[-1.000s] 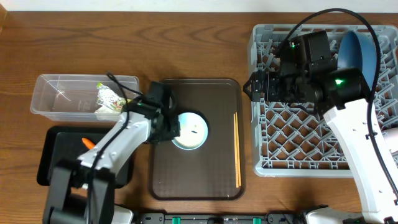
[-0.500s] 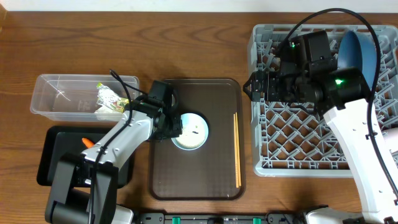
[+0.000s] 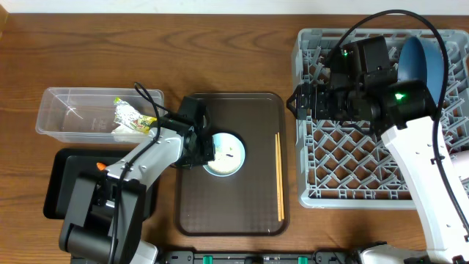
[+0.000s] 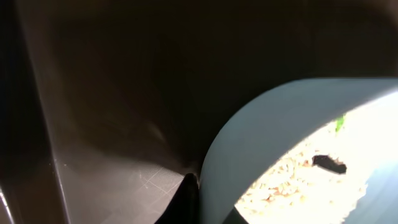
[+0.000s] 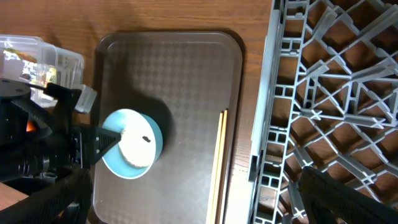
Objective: Sort waste into correct bins and load items into the dishwasher rack
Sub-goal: 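Lift the rice bowl and carry it left over the black tray, then tip the bowl over the black tray to dump the rice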
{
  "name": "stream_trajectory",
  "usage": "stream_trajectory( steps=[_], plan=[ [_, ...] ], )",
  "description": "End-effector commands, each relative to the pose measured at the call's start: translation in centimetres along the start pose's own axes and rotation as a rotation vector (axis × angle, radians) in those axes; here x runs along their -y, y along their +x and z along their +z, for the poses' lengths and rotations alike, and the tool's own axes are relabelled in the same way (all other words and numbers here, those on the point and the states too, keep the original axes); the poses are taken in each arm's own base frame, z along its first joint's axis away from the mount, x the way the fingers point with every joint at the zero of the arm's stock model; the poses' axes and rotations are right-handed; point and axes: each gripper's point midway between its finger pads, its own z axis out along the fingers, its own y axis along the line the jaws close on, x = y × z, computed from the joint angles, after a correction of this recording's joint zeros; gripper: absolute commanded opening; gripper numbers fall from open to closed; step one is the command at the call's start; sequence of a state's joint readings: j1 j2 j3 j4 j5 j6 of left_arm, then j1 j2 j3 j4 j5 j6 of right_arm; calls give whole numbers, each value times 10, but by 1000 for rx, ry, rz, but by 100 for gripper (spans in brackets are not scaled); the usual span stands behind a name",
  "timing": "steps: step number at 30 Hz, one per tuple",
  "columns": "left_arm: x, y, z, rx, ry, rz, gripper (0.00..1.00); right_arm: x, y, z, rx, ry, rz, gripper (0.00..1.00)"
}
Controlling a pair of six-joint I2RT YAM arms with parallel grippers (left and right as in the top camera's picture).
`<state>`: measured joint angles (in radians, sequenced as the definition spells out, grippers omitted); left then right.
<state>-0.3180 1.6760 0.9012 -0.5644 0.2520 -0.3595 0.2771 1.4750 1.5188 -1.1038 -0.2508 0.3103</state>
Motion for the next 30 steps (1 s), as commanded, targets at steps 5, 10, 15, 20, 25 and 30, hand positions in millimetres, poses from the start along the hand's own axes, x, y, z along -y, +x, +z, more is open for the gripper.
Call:
stream_trajectory(
  steps=[5, 10, 15, 20, 25, 30],
  plan=[
    [-4, 4, -3, -8, -24, 9, 6, -5, 1, 1, -5, -9, -4, 99],
    [-12, 4, -45, 24, -105, 7, 5, -5, 1, 1, -5, -8, -4, 99],
    [-26, 13, -107, 75, -208, 0, 6, -5, 1, 1, -5, -9, -4, 99],
    [-45, 28, -162, 123, -234, -68, 6, -5, 1, 1, -5, -9, -4, 99],
    [-115, 49, -207, 156, -444, -246, 6, -5, 1, 1, -5, -8, -4, 99],
    [-164, 64, -221, 132, -543, -447, 6, -5, 1, 1, -5, -8, -4, 99]
  ],
)
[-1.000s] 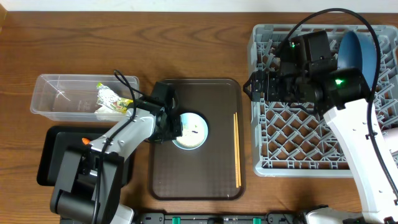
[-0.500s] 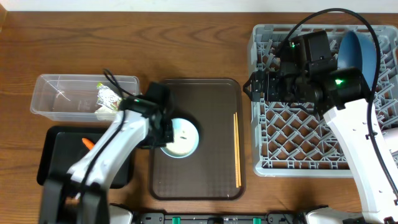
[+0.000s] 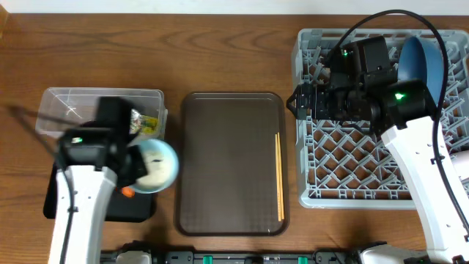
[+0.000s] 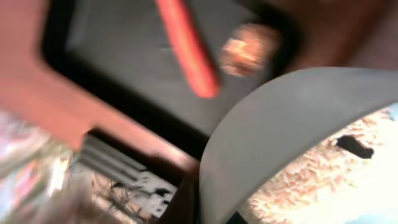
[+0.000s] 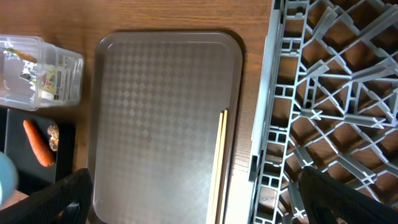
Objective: Sort waste into correct bins and load items into the dishwasher rack
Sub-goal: 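Tip the bowl over the black tray to dump the rice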
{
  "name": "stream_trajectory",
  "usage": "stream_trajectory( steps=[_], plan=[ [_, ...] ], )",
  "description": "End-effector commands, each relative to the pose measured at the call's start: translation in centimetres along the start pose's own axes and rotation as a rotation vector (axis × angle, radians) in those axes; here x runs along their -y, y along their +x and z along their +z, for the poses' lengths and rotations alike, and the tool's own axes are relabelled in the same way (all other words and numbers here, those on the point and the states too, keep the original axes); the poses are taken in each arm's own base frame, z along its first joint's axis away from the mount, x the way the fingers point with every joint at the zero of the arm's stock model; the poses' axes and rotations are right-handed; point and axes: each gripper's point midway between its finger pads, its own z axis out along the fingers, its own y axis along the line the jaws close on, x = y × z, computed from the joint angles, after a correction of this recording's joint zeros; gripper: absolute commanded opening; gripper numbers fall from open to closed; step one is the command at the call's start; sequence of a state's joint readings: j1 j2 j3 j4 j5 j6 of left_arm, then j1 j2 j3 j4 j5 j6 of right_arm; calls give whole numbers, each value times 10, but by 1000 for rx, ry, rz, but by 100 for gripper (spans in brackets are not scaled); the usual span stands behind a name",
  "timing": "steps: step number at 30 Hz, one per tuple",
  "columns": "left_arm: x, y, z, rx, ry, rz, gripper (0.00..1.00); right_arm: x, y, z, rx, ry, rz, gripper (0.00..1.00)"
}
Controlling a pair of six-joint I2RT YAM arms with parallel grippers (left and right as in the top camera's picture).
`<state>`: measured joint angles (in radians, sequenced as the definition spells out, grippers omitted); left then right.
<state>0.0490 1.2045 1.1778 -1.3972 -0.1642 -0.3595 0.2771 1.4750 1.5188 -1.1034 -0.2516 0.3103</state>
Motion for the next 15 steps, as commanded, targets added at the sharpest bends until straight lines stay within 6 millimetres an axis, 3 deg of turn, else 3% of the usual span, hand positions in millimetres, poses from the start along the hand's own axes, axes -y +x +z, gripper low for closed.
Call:
stream_trajectory(
  steps=[1, 6, 12, 15],
  plan=[
    [-39, -14, 1, 24, -120, -121, 6, -5, 1, 1, -5, -7, -4, 99],
    [-92, -21, 9, 21, -304, -344, 6, -4, 1, 1, -5, -6, -21, 99],
    [-138, -25, 12, 28, -529, -500, 6, -4, 1, 1, -2, -5, -27, 99],
    [-150, -26, 17, -13, -624, -477, 6, -4, 0, 1, 1, -5, -28, 99]
  ],
)
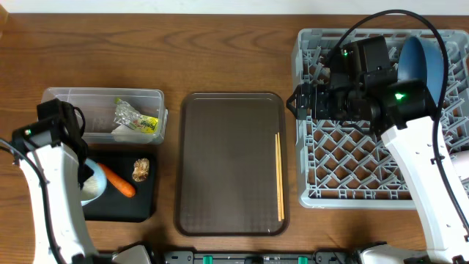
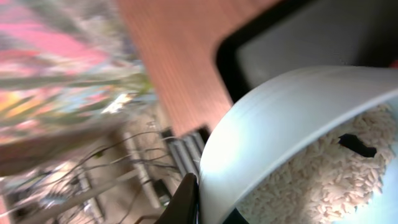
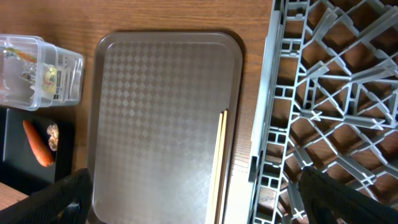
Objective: Sort waste into correct bins and load items into the dishwasher rack
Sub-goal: 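Tip the bowl over the black tray to dump the rice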
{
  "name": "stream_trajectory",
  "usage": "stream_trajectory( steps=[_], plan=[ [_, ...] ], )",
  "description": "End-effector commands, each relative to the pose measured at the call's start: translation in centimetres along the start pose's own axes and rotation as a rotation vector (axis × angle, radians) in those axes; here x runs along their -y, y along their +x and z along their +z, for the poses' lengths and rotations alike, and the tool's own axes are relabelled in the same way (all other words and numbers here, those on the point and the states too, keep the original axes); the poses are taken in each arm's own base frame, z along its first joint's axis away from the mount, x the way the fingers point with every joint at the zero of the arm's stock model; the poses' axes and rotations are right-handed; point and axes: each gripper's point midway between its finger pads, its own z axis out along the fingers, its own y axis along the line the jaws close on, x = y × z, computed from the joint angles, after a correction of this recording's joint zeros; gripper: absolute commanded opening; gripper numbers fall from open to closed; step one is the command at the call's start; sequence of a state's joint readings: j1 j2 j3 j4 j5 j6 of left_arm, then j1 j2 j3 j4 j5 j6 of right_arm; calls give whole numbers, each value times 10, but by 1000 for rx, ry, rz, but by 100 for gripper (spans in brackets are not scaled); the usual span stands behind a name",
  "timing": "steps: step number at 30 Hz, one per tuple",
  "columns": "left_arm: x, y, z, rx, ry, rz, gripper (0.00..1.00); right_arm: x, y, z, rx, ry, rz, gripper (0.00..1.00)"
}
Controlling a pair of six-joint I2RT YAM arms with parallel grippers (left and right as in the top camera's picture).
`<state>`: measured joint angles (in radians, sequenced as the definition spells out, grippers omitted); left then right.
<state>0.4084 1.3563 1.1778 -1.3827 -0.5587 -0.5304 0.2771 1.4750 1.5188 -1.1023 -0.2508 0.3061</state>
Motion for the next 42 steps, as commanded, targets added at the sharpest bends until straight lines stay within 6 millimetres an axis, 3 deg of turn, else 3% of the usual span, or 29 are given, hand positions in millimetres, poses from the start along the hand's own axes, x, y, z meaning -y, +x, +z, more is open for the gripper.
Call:
stream_trajectory(
  steps=[1, 9, 14, 29, 36, 38, 42],
  plan=[
    [-21, -18, 5, 53, -178, -47, 6, -4, 0, 1, -1, -6, -23, 99],
    [-27, -32, 25, 25, -442, 103, 6, -4, 1, 1, -3, -6, -23, 99],
    [-23, -37, 34, 10, -515, 182, 6, -4, 1, 1, -3, -6, -23, 99],
    [-16, -37, 38, -1, -512, 196, 6, -5, -1, 1, 4, -8, -25, 99],
    [1, -33, 32, 23, -475, 208, 6, -5, -2, 1, 9, -10, -26, 99],
    [-1, -43, 25, 81, -521, 266, 6, -5, -4, 1, 15, -10, -27, 99],
    [4, -40, 25, 79, -506, 267, 6, -6, -4, 1, 16, -11, -31, 99]
  ],
)
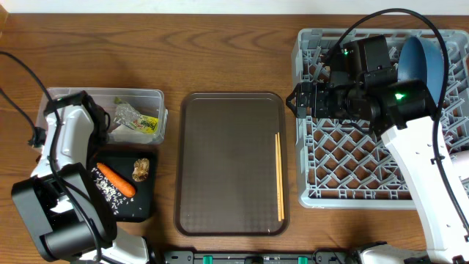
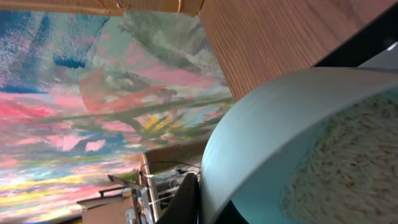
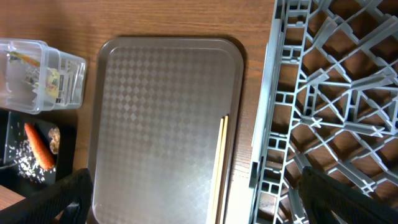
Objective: Sort waste into correct bins and load items into the dishwasher rack
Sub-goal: 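Tip the bowl over the black tray to dump the rice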
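Observation:
My left gripper [image 2: 198, 200] is shut on the rim of a light blue bowl [image 2: 267, 118]. The bowl is tipped steeply, with rice [image 2: 348, 155] clinging inside it. In the overhead view the left gripper [image 1: 86, 136] sits over the left end of the black bin [image 1: 143, 207], and the arm hides the bowl. Spilled rice [image 1: 107, 189] lies in that bin beside a carrot [image 1: 116, 180] and a brown scrap [image 1: 141, 169]. Chopsticks [image 1: 278, 176] lie on the brown tray [image 1: 220, 147]. My right gripper [image 1: 299, 99] hangs open over the left edge of the grey dishwasher rack [image 1: 366, 198].
A clear bin [image 1: 73, 99] with wrappers stands behind the black bin. A dark blue plate [image 1: 421, 62] stands upright in the rack's back right corner. The right wrist view shows the tray [image 3: 161, 106], the chopsticks [image 3: 219, 162] and the rack [image 3: 329, 93].
The bowl is tipped further and rice now lies in the black bin beside the carrot. My left arm has shifted toward the back of the bin. The right arm has not moved.
My left gripper was first shut on the bowl on the brown tray. Then it held the bowl off the tray beside the bins, then over the black bin's left end. Now the bowl is tipped and rice lies in the bin. The right gripper stayed open at the rack.

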{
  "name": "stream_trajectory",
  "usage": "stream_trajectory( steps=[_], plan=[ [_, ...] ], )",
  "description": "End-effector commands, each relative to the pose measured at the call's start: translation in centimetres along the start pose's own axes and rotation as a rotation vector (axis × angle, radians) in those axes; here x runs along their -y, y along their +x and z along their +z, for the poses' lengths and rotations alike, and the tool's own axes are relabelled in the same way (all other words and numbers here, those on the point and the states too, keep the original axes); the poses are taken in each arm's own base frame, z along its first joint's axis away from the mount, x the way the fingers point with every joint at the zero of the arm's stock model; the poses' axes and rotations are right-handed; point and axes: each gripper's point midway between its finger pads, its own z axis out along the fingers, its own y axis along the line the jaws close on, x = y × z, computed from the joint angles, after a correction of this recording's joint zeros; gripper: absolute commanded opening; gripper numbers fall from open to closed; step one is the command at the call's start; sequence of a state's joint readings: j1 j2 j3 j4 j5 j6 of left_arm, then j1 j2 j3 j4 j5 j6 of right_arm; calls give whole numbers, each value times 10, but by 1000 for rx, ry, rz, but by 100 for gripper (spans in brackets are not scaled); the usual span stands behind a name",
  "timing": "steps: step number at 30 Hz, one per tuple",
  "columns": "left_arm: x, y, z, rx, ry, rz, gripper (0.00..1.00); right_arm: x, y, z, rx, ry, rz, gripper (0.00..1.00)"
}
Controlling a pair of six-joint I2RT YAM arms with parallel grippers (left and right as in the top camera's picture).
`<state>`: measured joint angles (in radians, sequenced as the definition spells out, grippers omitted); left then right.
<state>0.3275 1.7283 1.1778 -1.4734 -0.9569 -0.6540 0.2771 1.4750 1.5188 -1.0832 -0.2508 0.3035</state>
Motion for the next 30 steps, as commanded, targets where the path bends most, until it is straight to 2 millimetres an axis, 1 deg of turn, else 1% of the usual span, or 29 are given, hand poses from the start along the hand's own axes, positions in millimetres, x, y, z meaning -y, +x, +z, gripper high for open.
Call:
stream_trajectory(
  steps=[1, 3, 5, 9, 13, 16, 17, 19, 20, 22, 23, 25, 26, 28, 29, 30],
  plan=[
    [-8, -10, -3, 44, -41, -9, 6, -5, 1, 1, -4, -9, -25, 99],
    [-13, -14, -3, 64, -67, 22, 6, -6, 2, 1, -10, -16, -23, 99],
    [-12, -13, -3, 61, -62, 20, 6, -6, 2, 1, -10, -17, -23, 99],
    [-23, -23, -5, 113, -129, 53, 6, -6, 2, 1, -10, -19, -23, 99],
    [-11, -19, -3, 83, -65, 10, 6, -7, 4, 1, -16, -21, -21, 99],
    [-17, -26, -5, 122, -107, 30, 6, -7, 3, 1, -15, -21, -22, 99],
    [-15, -26, -5, 117, -97, 28, 6, -7, 3, 1, -15, -21, -22, 99],
    [-2, -18, -3, 70, -23, 16, 6, -7, 3, 1, -15, -21, -22, 99],
    [0, -17, -3, 64, -18, 19, 6, -7, 3, 1, -15, -21, -22, 99],
    [-12, -25, -4, 110, -87, 58, 6, -7, 3, 1, -16, -21, -22, 99],
    [-13, -26, -4, 117, -96, 73, 6, -7, 4, 1, -17, -21, -21, 99],
    [14, -10, -5, 30, 48, -7, 6, -6, 4, 1, -18, -20, -21, 99],
    [17, -10, -5, 39, 41, -3, 6, -7, 4, 1, -16, -21, -21, 99],
    [3, -27, -8, 132, -82, 116, 6, -7, 3, 1, -12, -22, -22, 99],
    [1, -31, -11, 157, -110, 160, 6, -7, 3, 1, -13, -22, -22, 99],
    [4, -29, -13, 152, -88, 150, 6, -7, 3, 1, -14, -21, -22, 99]
  ],
)
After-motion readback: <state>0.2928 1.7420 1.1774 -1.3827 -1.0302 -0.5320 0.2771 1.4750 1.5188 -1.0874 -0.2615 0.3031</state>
